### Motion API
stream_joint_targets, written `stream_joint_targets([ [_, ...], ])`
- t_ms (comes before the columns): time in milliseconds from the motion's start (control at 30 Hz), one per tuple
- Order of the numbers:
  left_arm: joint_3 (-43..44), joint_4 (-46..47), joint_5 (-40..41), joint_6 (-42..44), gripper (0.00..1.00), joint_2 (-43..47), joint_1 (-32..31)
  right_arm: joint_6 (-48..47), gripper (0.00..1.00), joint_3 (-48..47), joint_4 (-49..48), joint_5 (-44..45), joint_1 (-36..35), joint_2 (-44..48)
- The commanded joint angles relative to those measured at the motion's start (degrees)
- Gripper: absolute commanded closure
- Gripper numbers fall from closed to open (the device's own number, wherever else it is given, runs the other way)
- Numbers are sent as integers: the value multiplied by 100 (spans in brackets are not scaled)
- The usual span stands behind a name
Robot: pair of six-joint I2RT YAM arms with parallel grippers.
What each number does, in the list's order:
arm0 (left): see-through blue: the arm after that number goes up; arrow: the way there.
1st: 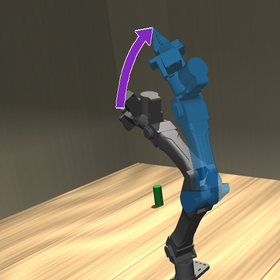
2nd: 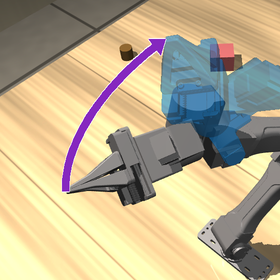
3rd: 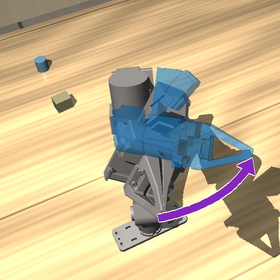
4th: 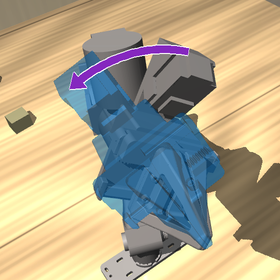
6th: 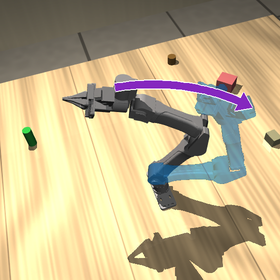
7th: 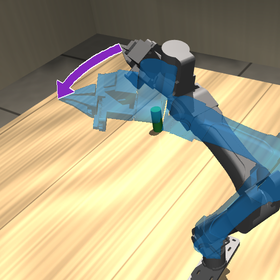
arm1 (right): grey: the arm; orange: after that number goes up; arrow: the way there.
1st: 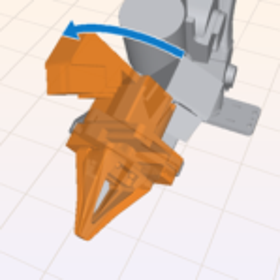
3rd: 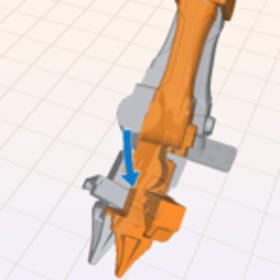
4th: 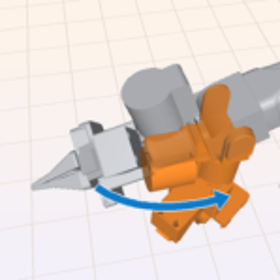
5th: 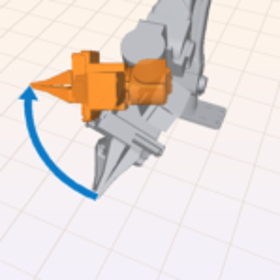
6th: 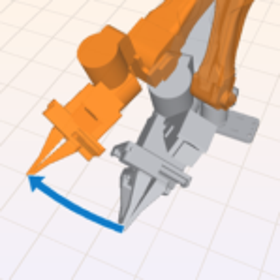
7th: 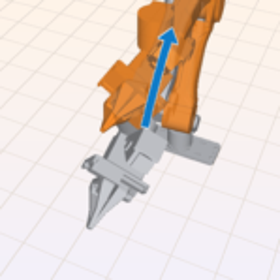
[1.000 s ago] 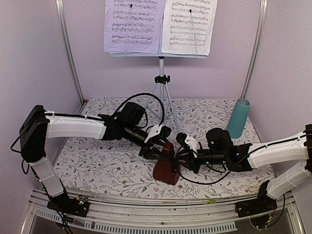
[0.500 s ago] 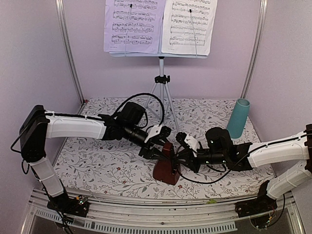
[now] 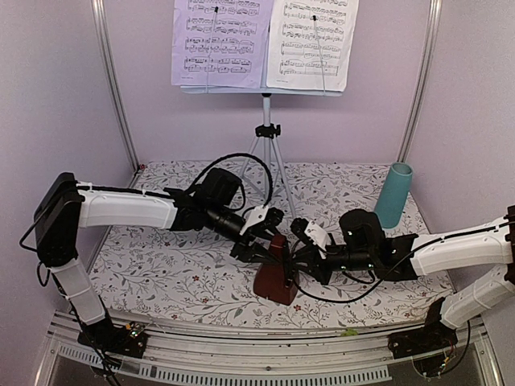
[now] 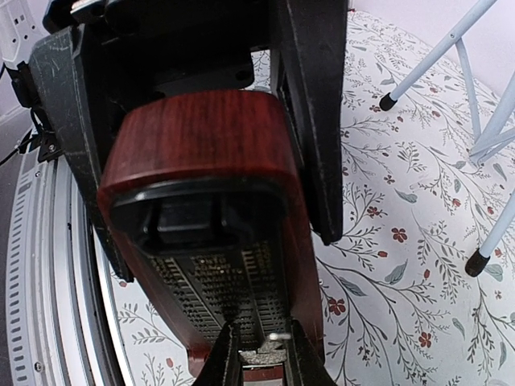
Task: Set up the instrument practice props
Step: Lift the pendulum from the metronome.
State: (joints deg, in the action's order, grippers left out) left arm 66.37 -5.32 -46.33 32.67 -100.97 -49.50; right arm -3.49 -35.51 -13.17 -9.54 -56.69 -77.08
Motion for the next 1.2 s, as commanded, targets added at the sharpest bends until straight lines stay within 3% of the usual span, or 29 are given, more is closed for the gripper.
stream_joint_targets([
  [0,-133,-598,247,29,100,-376,-59,-129,91,-336,-65,38,-74,240],
  [1167,-80,-735,250,58,100,-538,-119,-262,91,-694,327,76,-93,506],
])
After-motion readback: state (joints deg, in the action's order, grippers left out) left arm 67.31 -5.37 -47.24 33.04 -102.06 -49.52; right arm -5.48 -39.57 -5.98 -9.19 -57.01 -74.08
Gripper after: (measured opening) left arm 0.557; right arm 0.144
